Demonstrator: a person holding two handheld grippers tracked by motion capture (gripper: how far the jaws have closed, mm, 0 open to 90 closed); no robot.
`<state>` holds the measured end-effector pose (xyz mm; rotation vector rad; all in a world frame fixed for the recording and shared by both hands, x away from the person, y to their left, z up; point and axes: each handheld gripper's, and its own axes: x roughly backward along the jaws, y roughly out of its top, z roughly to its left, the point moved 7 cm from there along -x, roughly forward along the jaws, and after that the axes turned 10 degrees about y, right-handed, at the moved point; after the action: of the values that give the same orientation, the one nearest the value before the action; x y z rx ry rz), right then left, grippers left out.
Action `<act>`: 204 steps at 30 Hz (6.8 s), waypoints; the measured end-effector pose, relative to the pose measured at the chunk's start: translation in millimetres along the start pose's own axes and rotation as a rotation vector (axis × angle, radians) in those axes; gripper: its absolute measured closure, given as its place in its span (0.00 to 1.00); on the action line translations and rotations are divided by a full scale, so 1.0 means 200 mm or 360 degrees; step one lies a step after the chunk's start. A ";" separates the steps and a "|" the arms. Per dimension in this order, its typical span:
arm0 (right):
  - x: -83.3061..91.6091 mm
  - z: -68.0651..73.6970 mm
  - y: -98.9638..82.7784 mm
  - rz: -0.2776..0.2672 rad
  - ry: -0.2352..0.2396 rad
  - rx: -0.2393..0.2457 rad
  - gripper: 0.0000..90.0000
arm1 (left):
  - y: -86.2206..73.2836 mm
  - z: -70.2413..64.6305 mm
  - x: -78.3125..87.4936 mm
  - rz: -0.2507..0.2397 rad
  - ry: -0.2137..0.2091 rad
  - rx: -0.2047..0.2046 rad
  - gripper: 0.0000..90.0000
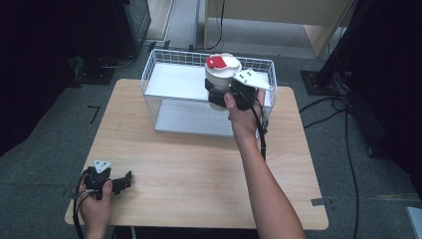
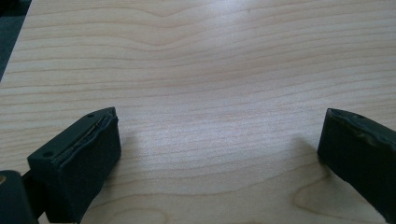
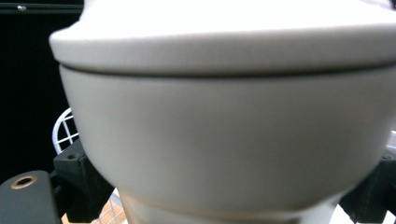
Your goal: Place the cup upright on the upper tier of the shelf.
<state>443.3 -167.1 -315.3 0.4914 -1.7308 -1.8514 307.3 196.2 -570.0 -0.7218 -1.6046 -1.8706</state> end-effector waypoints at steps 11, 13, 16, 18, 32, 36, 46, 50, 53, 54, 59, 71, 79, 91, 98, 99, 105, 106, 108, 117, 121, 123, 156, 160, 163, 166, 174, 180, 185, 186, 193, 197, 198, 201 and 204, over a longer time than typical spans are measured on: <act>-0.14 -0.09 0.04 0.0018 -0.0054 -0.0017 0.10 | 0.00 0.00 0.00 0.0000 -0.0002 -0.0003 0.00; -0.16 -0.10 0.05 0.0008 -0.0057 -0.0033 0.10 | 0.00 0.00 0.00 -0.0003 -0.0002 0.0002 0.00; -0.18 -0.12 0.07 -0.0004 -0.0072 -0.0042 0.10 | 0.00 0.00 0.00 -0.0004 -0.0003 0.0001 0.00; -0.21 -0.13 0.07 -0.0005 -0.0087 -0.0051 0.10 | 0.00 0.00 0.00 -0.0005 -0.0004 0.0000 0.00; -0.28 -0.18 0.05 -0.0031 -0.0144 -0.0079 0.10 | 0.00 0.00 0.00 -0.0005 -0.0006 0.0000 0.00; -0.27 -0.17 0.05 -0.0028 -0.0150 -0.0066 0.10 | 0.00 0.00 0.00 -0.0005 -0.0005 -0.0001 0.00; -0.28 -0.14 0.04 -0.0007 -0.0171 -0.0028 0.09 | 0.00 0.00 0.00 -0.0005 -0.0005 0.0000 0.00; -0.28 -0.14 0.04 -0.0003 -0.0177 -0.0040 0.09 | 0.00 0.00 0.00 -0.0007 -0.0005 0.0003 0.00; -0.27 -0.14 0.04 0.0013 -0.0193 -0.0028 0.09 | 0.00 0.00 0.00 -0.0007 -0.0005 0.0003 0.00; -0.26 -0.14 0.04 0.0020 -0.0198 -0.0024 0.04 | 0.00 0.00 0.00 -0.0007 -0.0005 0.0004 0.00; -0.24 -0.15 0.03 0.0061 -0.0169 -0.0047 0.00 | 0.00 0.00 0.00 -0.0008 -0.0005 0.0004 0.00; -0.18 -0.15 -0.06 0.0124 -0.0127 -0.0056 0.00 | 0.00 0.00 0.00 -0.0006 -0.0006 0.0002 0.00; -0.10 -0.14 -0.10 0.0103 -0.0100 -0.0060 0.00 | 0.00 -0.01 0.00 -0.0002 -0.0013 -0.0015 0.00; 0.04 -0.07 -0.22 0.0096 -0.0036 -0.0053 0.00 | 0.00 -0.01 0.00 -0.0003 -0.0015 -0.0019 0.00; 0.12 -0.06 -0.29 0.0095 -0.0063 -0.0073 0.00 | 0.00 -0.01 0.00 -0.0003 -0.0015 -0.0020 0.00; 0.15 -0.07 -0.31 0.0091 -0.0070 -0.0078 0.00 | 0.00 -0.01 0.00 -0.0003 -0.0015 -0.0020 0.00; 0.23 -0.09 -0.35 0.0084 -0.0085 -0.0088 0.00 | 0.00 -0.01 0.00 -0.0004 -0.0015 -0.0020 0.00; 0.24 -0.09 -0.36 0.0083 -0.0092 -0.0080 0.00 | 0.00 -0.01 0.00 -0.0004 -0.0015 -0.0020 0.00; 0.28 -0.10 -0.38 0.0085 -0.0101 -0.0080 0.00 | 0.00 -0.01 0.00 -0.0003 -0.0015 -0.0020 0.00; 0.42 -0.13 -0.52 0.0126 -0.0150 -0.0057 0.00 | 0.00 -0.01 0.00 -0.0003 -0.0015 -0.0019 0.00; 0.46 -0.14 -0.57 0.0135 -0.0170 -0.0065 0.00 | 0.00 -0.01 0.00 -0.0002 -0.0016 -0.0018 0.00; 0.48 -0.15 -0.59 0.0134 -0.0181 -0.0070 0.00 | 0.00 -0.01 0.00 -0.0003 -0.0016 -0.0015 0.00; 0.91 -0.37 -1.01 0.0295 -0.0409 -0.0193 0.00 | 0.00 -0.01 0.00 -0.0001 -0.0017 -0.0018 0.00; 0.97 -0.40 -1.05 0.0314 -0.0445 -0.0214 0.00 | 0.00 -0.01 0.00 -0.0001 -0.0017 -0.0018 0.00; 1.02 -0.42 -1.09 0.0333 -0.0470 -0.0231 0.00 | 0.00 -0.01 0.00 -0.0001 -0.0017 -0.0018 0.00; 1.06 -0.44 -1.12 0.0355 -0.0499 -0.0244 0.00 | 0.00 -0.01 0.00 -0.0001 -0.0017 -0.0017 0.00; 1.19 -0.51 -1.18 0.0388 -0.0582 -0.0275 0.00 | 0.00 -0.01 0.00 -0.0001 -0.0017 -0.0018 0.00; 1.29 -0.54 -1.25 0.0434 -0.0637 -0.0314 0.00 | 0.00 -0.01 0.00 -0.0001 -0.0016 -0.0020 0.00; 1.34 -0.56 -1.28 0.0480 -0.0679 -0.0344 0.00 | 0.00 -0.01 0.00 -0.0001 -0.0016 -0.0020 0.00; 1.35 -0.56 -1.29 0.0488 -0.0681 -0.0346 0.00 | 0.00 -0.01 0.00 -0.0001 -0.0016 -0.0020 0.00; 1.42 -0.57 -1.32 0.0594 -0.0694 -0.0395 0.00 | 0.00 -0.01 0.00 -0.0003 -0.0016 -0.0018 0.00; 1.45 -0.57 -1.36 0.0739 -0.0727 -0.0368 0.00 | 0.00 -0.01 0.00 -0.0003 -0.0016 -0.0018 0.00; 1.45 -0.56 -1.36 0.0764 -0.0733 -0.0355 0.00 | 0.00 -0.01 0.00 -0.0003 -0.0016 -0.0018 0.00; 1.44 -0.54 -1.37 0.0819 -0.0711 -0.0292 0.00 | 0.00 -0.01 0.00 -0.0003 -0.0016 -0.0019 0.00; 1.42 -0.52 -1.39 0.0908 -0.0649 -0.0278 0.00 | 0.00 -0.01 0.00 -0.0003 -0.0016 -0.0018 0.00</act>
<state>245.0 -420.1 -571.9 -0.4420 -1.6935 -1.7175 307.0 194.9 -570.0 -0.7361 -1.6024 -1.8816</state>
